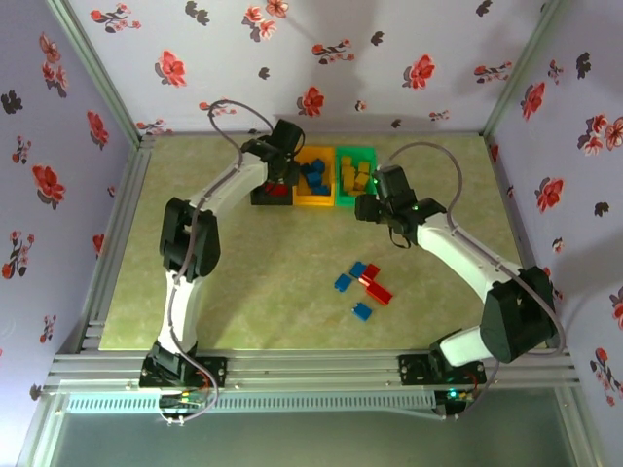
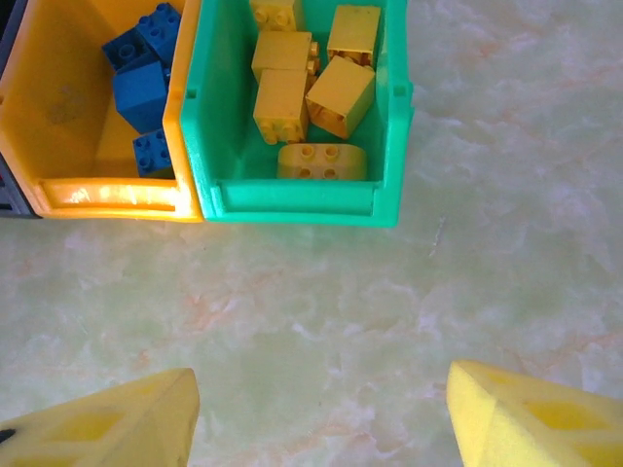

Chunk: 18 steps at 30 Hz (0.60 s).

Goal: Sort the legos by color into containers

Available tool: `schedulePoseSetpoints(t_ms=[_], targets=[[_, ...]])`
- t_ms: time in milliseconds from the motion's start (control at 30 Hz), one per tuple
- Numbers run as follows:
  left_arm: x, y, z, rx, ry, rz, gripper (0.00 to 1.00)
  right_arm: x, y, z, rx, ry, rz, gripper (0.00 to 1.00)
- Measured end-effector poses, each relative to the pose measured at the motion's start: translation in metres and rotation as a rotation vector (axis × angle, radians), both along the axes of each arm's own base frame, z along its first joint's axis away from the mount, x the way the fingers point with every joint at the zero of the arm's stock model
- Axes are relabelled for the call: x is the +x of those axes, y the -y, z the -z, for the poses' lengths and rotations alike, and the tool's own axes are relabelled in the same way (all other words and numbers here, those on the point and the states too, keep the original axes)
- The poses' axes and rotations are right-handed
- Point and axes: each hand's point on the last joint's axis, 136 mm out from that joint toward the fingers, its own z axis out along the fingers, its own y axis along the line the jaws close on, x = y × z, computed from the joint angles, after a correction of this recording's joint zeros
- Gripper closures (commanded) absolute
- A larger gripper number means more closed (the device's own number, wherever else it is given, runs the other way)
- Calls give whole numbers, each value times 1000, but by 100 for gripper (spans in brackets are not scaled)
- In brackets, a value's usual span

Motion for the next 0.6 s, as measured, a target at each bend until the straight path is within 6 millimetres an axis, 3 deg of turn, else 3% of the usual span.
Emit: schedulePoseSetpoints(t_ms=[200, 300, 367, 433, 600], targets=[[40, -14, -9, -11, 63, -47, 53, -9, 0, 6, -9, -16, -10, 31], [57, -22, -15, -22, 94, -69, 44, -13, -3, 10, -16, -29, -19, 31], [64, -26, -16, -23, 111, -73, 31, -16, -4, 14, -18, -40, -21, 31], [68, -28, -17, -22, 121, -70, 26, -19, -5, 16, -19, -50, -24, 31], [73, -28, -20, -28, 143, -64, 24, -31, -5, 30, -44, -91, -30, 31]])
